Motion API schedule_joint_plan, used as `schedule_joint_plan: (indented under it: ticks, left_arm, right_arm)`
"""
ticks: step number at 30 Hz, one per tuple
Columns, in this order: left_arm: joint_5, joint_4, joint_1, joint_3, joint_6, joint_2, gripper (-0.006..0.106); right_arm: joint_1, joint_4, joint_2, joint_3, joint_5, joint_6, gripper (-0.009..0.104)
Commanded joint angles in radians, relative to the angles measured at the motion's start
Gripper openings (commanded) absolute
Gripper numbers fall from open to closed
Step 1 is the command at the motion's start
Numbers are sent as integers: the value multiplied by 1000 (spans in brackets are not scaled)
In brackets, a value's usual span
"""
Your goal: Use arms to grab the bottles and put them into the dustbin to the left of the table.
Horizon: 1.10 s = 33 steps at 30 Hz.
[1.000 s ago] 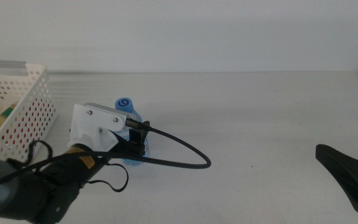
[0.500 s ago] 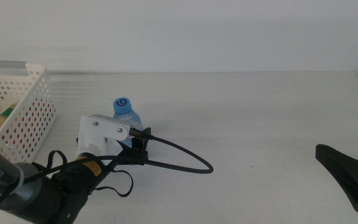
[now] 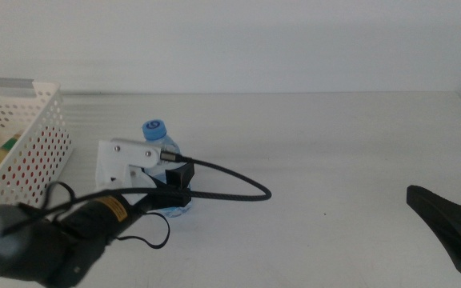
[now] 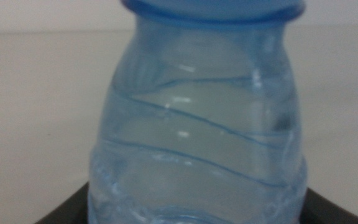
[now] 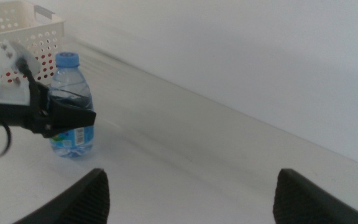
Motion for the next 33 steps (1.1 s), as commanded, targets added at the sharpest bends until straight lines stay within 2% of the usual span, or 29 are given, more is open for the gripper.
schedule_joint_plan:
  ticks: [1,8,14,17,25,29,33]
  left_arm:
    - [16,21,-3,-28,-30,-154,-5]
    - [638,45,-3,-174,-24,-440,-5]
    - [1161,104,-3,-373,-23,-542,-5]
    - [1355,107,-1,-477,-13,-546,-5]
    - [1661,100,5,-671,61,-546,-5]
    - [1838,25,115,-755,195,-546,-5]
    - [1920,-99,269,-800,370,-544,-5]
  right_arm:
    - [-6,-10,1,-26,-70,-12,79]
    - [-6,-10,1,-26,-70,-12,79]
    - [-6,-10,1,-26,-70,-12,79]
    - [-6,-10,1,-26,-70,-12,79]
    - [-6,-10,1,-26,-70,-12,79]
    - [-6,-10,1,-26,-70,-12,79]
    - [-6,-10,1,-26,-70,-12,79]
